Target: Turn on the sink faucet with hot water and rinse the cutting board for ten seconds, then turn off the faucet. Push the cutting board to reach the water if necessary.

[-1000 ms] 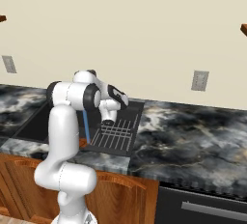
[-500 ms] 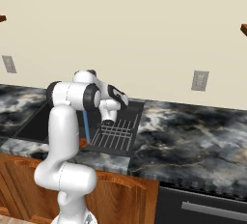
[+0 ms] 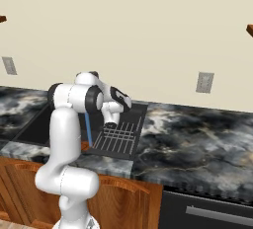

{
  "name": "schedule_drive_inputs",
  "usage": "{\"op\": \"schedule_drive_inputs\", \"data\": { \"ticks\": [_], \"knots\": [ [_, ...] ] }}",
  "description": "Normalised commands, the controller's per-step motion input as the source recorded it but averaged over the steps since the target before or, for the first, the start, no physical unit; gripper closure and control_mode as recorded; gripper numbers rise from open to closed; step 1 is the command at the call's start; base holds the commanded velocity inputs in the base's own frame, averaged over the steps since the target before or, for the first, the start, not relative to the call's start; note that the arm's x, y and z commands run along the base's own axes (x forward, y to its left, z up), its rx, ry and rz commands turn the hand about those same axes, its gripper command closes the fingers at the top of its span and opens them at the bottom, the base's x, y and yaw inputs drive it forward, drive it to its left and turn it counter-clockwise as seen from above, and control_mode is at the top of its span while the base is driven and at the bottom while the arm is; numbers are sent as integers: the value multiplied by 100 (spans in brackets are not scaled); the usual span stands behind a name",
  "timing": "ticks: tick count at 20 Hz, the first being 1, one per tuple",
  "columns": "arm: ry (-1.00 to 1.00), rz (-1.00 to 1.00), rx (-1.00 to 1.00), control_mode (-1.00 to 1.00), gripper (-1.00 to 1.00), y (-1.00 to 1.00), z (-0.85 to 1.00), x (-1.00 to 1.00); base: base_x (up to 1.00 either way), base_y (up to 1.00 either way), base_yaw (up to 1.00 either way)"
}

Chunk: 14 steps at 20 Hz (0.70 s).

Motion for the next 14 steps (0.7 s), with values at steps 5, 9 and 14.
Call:
{"op": "schedule_drive_inputs", "data": {
  "ticks": [5,9,14],
  "knots": [
    [0,0,0,-100,100,0,0,0,0,0,0],
    [0,0,0,-100,100,0,0,0,0,0,0],
    [0,0,0,-100,100,0,0,0,0,0,0]
  ]
}}
